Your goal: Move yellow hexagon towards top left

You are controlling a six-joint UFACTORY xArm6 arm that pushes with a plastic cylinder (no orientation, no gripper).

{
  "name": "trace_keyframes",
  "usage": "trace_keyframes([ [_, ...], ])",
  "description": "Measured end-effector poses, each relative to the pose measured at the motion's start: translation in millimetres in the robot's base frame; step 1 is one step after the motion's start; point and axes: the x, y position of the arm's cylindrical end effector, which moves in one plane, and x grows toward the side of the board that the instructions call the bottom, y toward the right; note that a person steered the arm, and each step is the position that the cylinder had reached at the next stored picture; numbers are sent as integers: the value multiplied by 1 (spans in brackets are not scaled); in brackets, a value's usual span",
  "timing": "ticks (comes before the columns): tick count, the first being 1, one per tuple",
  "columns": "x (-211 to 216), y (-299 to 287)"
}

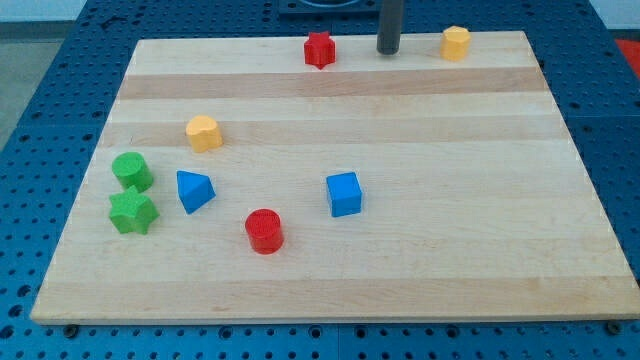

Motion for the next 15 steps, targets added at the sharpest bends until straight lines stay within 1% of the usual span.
trace_keyframes([
  [1, -18, 24],
  [6, -17, 89],
  [8, -17, 177],
  [9, -16, 172],
  [10, 3, 151],
  [11, 35, 130],
  [12, 33, 112],
  [13, 2, 136],
  [14, -18, 164],
  [15, -14, 143],
])
